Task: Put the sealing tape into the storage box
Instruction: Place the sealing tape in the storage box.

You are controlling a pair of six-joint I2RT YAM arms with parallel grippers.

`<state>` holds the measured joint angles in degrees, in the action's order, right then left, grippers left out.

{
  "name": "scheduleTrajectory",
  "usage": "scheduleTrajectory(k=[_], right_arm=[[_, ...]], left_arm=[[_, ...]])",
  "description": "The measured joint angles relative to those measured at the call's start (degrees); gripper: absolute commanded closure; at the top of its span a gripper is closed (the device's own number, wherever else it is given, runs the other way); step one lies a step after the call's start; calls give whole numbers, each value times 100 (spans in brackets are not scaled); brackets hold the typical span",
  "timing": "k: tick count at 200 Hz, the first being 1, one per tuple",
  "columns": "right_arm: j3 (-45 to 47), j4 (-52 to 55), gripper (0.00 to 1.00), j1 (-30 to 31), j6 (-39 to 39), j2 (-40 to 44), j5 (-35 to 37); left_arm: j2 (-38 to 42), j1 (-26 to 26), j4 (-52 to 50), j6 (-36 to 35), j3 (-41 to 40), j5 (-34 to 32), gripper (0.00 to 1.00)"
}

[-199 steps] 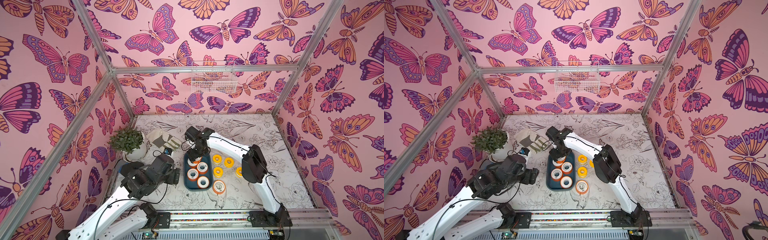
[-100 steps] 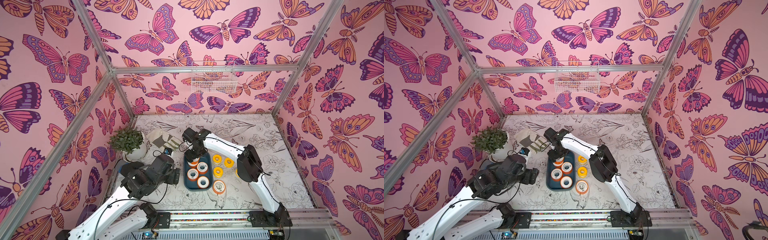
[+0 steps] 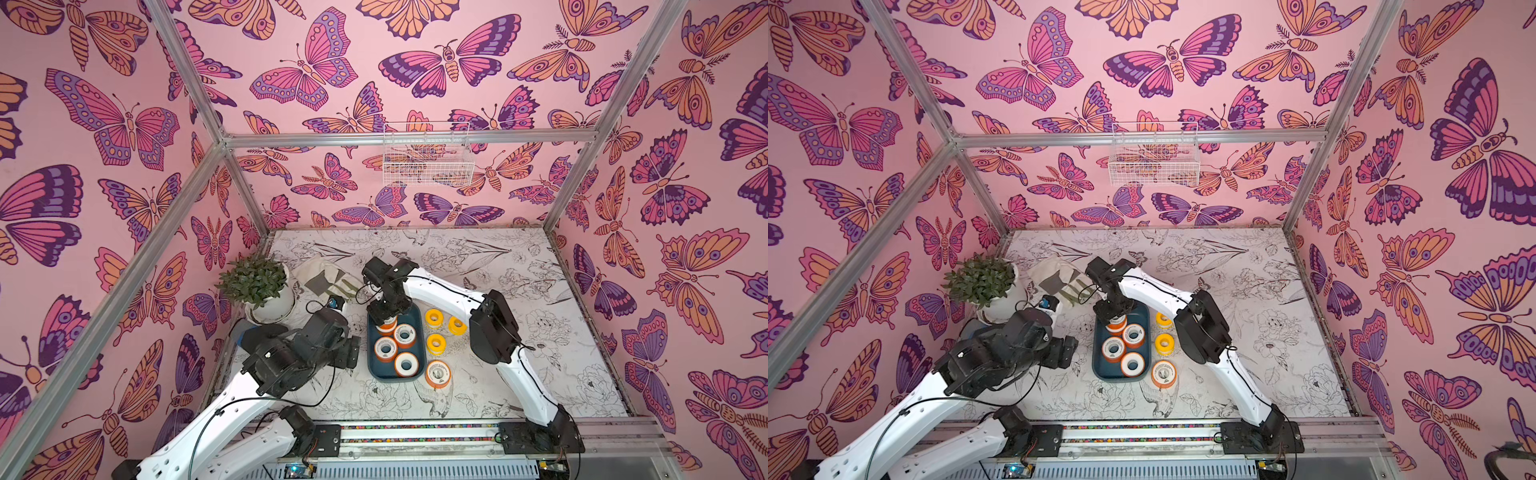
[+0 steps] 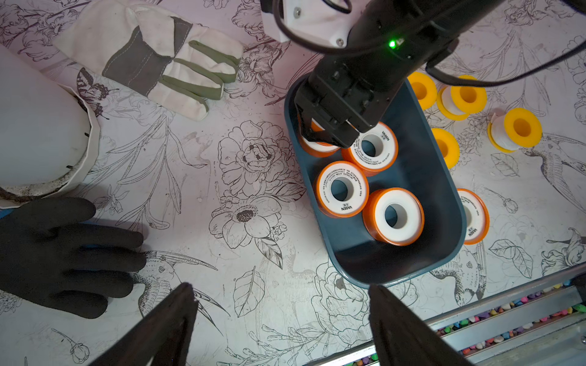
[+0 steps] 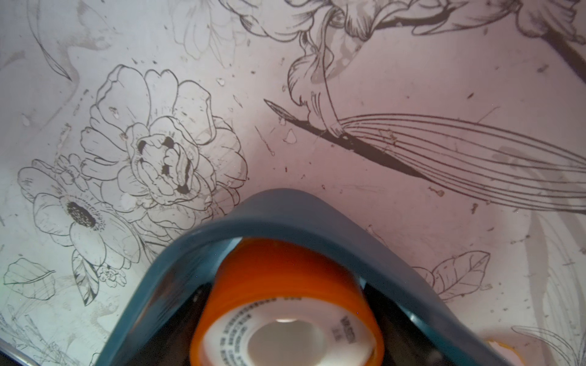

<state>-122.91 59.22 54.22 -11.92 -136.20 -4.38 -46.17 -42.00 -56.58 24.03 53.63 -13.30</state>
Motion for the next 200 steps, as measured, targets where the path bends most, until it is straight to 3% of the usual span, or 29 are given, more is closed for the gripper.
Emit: scheduleTrajectory(k=[99, 160, 200], right_arm=[[-26, 63, 18, 52, 22, -44, 157], [-20, 52, 16, 70, 22, -22, 201], [555, -190, 13, 68, 17, 610, 372]], left_arm=[[-13, 0, 0, 0, 0, 2, 11], [-22, 0, 0, 0, -2, 2, 11], [-22, 0, 0, 0, -4, 2, 11]])
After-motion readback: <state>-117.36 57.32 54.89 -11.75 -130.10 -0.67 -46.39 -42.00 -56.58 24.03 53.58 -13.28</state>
